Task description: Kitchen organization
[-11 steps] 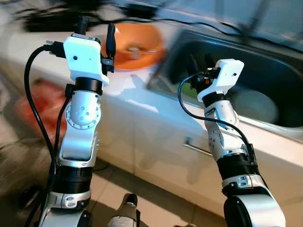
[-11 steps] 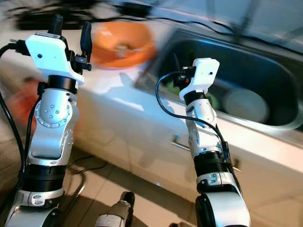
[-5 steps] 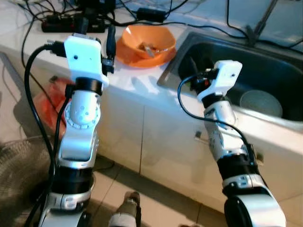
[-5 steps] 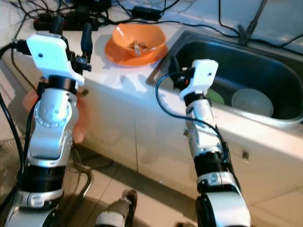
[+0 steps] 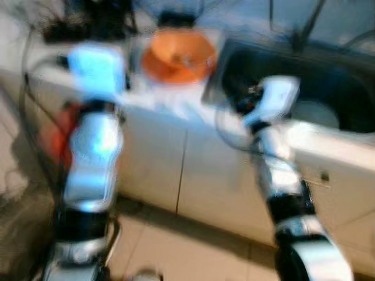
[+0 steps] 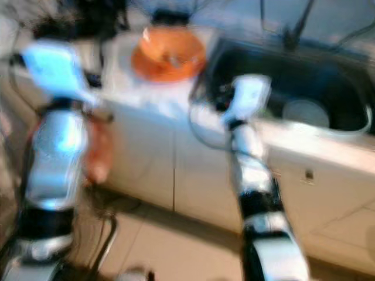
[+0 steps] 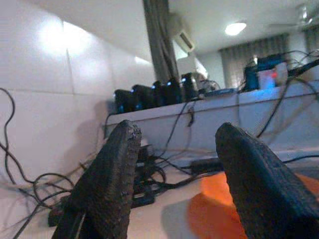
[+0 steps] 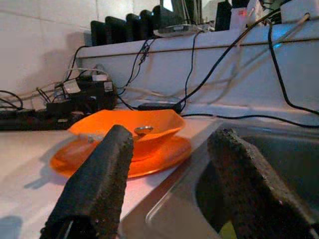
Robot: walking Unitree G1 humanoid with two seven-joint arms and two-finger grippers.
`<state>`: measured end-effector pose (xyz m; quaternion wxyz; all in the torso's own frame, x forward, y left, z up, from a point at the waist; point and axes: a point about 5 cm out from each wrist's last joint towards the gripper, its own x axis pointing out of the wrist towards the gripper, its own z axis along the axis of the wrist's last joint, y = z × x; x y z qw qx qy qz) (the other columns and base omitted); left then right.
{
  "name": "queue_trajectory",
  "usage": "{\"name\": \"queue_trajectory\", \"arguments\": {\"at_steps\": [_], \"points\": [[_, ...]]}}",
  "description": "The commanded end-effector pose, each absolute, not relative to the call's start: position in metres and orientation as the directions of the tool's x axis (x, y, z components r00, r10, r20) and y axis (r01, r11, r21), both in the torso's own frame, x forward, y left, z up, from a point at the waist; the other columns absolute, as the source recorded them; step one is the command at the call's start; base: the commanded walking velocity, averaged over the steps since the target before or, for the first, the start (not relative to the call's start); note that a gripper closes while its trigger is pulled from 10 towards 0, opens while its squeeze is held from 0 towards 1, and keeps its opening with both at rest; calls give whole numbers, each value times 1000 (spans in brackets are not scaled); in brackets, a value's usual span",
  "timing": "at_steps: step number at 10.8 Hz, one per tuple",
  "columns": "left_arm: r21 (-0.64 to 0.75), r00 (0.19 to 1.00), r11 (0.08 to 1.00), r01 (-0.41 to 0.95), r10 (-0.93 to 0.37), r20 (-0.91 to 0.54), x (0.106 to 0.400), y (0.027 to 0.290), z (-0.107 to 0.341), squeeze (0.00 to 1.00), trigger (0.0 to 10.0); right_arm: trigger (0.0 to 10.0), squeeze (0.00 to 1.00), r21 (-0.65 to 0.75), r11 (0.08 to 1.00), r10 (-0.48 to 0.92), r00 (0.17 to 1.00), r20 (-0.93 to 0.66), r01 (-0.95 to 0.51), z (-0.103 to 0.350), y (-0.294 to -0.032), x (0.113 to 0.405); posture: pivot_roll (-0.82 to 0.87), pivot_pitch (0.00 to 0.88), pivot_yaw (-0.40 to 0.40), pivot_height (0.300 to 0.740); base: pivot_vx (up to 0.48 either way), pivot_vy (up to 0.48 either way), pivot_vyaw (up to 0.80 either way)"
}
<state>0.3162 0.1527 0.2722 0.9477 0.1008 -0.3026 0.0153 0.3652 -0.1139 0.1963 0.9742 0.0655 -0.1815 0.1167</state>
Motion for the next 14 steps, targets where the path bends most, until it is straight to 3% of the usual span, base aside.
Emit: {"name": "queue_trajectory", "arguments": {"at_steps": [1, 7, 9, 14], "points": [[182, 816, 982, -56, -60, 575, 316, 143, 273, 0, 10000, 10000, 0, 83, 971, 178, 916, 361, -222, 196, -125, 367, 127, 143, -49, 740, 349, 0, 0], [198, 810, 980, 8, -122, 573, 312, 136, 268, 0, 10000, 10000, 0, 96, 974, 159, 924, 348, -204, 195, -128, 368, 126, 147, -48, 740, 0, 0, 0], [199, 812, 980, 11, -125, 570, 311, 136, 267, 0, 10000, 10000, 0, 104, 974, 159, 930, 332, -203, 194, -127, 370, 129, 144, -49, 740, 0, 0, -800], [220, 850, 975, 32, -143, 507, 315, 129, 248, 0, 10000, 10000, 0, 106, 971, 167, 925, 342, -214, 196, -126, 370, 120, 133, -53, 740, 50, 0, -160]]}}
